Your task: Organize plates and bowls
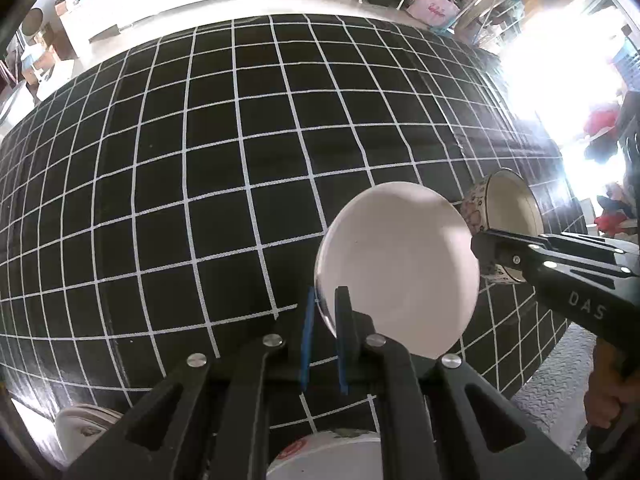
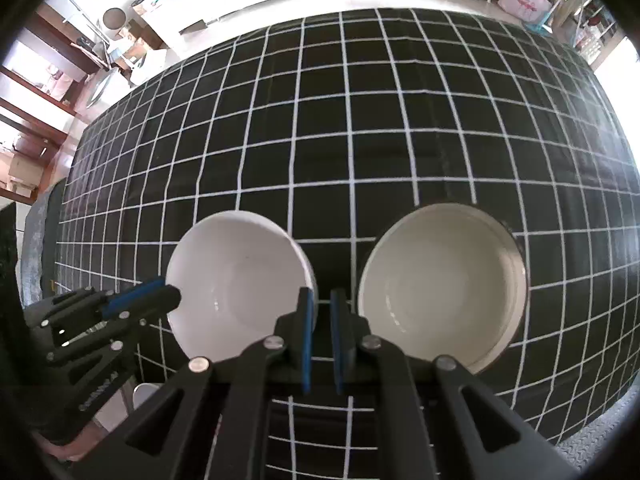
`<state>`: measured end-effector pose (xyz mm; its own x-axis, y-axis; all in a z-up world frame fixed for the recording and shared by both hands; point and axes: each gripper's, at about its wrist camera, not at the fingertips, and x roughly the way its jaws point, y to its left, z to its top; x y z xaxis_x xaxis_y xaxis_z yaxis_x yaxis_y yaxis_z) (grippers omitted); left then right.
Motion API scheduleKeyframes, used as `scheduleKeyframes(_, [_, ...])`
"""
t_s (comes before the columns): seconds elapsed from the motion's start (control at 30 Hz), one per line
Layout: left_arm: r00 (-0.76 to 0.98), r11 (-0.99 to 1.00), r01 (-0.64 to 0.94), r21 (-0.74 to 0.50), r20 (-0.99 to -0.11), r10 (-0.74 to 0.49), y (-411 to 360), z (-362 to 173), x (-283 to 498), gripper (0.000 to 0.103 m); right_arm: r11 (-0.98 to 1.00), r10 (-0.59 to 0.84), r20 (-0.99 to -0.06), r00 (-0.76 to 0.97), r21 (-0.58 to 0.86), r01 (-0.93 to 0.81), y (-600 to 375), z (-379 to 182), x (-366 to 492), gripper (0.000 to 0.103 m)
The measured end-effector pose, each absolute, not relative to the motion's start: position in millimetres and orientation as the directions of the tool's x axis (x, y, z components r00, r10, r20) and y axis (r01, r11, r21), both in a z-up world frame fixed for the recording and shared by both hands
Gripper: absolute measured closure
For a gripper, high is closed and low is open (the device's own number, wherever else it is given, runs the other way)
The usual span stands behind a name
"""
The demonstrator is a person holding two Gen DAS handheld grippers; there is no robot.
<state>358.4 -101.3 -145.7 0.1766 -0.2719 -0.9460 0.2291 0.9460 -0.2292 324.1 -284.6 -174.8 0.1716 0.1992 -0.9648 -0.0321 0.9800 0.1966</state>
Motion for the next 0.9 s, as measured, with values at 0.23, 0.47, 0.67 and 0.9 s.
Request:
scheduleKeyframes(0.23, [0.185,0.948,0.237,-0.213,-0.948,-0.26,-107,-153,357,0.095,0.984,0.176,-0.975,0.138,0.171,-0.045,-275,-189,333,0.092])
scheduleKeyframes(0.47, [0.19,0.947,0.268,-0.175,-0.954,-0.23,-115,-157,351,0.095,0.989,0.128,-0.977,0.17,0.113,-0.095,-259,-199,324,0.092])
scheduleKeyframes(0.67, [0.19,0.951,0.267,-0.158,-0.959,-0.212,-105,-163,333,0.095,0.987,0.144,-0.977,0.156,0.131,-0.09,-248,-200,313,0.092])
scheduleKeyframes(0.9, [0.187,0.961,0.225,-0.159,-0.961,-0.202,-82,-170,313,0.095,0.985,0.153,-0.978,0.138,0.14,-0.1,-227,-202,305,0.092])
